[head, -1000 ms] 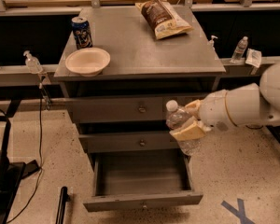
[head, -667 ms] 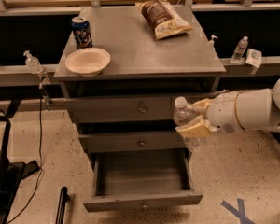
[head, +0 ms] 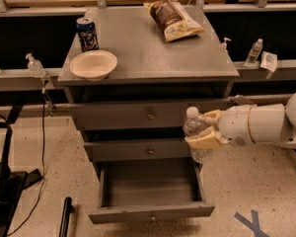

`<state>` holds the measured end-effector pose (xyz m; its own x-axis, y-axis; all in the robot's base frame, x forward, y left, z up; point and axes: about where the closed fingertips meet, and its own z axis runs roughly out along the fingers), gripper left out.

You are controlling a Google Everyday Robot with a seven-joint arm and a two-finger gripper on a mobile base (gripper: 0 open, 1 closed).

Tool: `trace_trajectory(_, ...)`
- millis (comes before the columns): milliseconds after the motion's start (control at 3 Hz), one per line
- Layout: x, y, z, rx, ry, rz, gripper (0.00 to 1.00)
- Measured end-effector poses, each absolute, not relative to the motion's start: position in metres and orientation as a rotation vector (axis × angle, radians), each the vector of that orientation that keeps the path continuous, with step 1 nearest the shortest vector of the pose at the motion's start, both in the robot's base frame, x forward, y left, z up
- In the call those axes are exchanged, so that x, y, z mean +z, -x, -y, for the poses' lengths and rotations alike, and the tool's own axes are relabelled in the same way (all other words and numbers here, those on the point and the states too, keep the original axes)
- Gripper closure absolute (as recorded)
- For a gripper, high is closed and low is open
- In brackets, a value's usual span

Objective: Place water bottle into bottom drawer

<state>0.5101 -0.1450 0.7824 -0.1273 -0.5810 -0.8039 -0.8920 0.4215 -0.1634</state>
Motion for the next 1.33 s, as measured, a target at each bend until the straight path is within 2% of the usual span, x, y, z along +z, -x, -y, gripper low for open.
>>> trace_trajectory(667,0.736,-0.545,0.142,0.714,1.113,-1.443,1.0)
trace_trajectory(1333,0.712,-0.546,0.141,0.757,1.086,-1.435,1.0)
